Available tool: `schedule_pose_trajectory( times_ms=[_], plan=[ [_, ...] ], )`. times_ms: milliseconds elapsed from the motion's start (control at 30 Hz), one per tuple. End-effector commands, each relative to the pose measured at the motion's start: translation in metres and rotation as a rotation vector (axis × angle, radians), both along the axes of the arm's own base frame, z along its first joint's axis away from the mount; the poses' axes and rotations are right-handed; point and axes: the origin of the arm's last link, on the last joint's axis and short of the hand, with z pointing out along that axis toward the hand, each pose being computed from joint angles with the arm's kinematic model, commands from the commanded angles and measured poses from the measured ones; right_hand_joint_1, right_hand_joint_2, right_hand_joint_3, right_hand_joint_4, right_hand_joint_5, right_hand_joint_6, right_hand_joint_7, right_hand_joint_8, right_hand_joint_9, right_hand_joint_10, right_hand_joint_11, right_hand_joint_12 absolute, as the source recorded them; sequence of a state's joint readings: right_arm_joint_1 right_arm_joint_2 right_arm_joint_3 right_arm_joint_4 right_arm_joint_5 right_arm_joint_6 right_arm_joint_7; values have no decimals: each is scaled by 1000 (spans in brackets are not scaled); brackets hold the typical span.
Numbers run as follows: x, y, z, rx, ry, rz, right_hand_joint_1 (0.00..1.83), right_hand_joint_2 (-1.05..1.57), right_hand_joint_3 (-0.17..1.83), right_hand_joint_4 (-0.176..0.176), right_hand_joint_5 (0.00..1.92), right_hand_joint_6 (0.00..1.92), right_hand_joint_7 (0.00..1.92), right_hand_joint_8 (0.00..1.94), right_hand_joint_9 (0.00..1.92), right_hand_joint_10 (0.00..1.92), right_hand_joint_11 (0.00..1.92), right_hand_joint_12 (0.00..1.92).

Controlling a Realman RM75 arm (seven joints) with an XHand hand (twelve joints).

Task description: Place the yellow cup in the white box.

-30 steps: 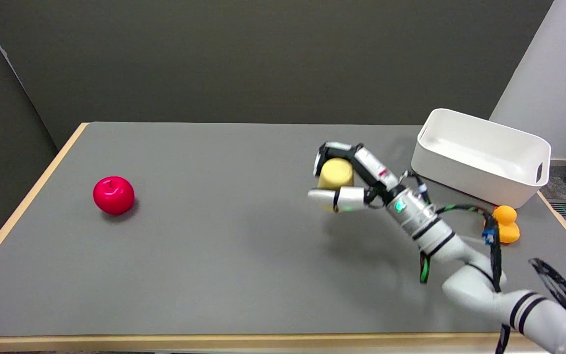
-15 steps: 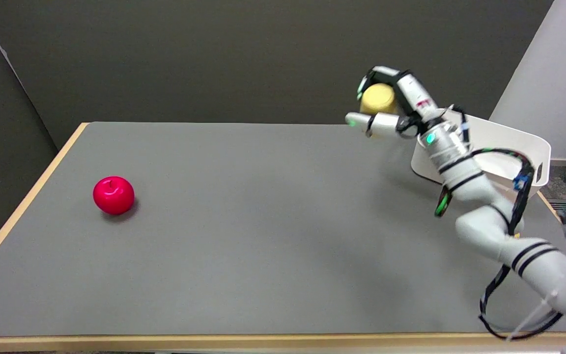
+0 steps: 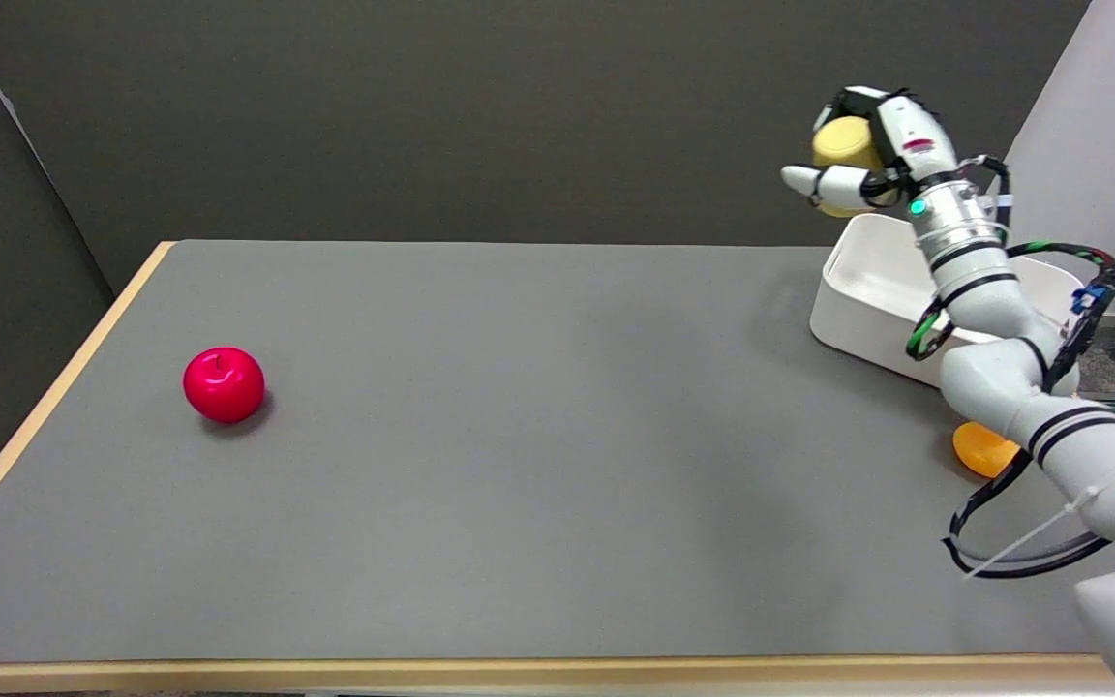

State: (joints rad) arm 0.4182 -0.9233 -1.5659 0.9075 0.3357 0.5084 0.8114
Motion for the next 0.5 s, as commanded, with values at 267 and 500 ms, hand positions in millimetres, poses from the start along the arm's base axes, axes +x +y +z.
schedule_pose_trajectory(
  times_ms=[267,500],
  plan=[
    [-53,61,108,-344,72,-233,1339,1157,144,-150,585,1569,817,1240,794,1427,740,1657],
    [-73,72,101,-318,85,-249,1336,1154,165,-150,575,1587,807,1262,788,1443,727,1659]
  ],
)
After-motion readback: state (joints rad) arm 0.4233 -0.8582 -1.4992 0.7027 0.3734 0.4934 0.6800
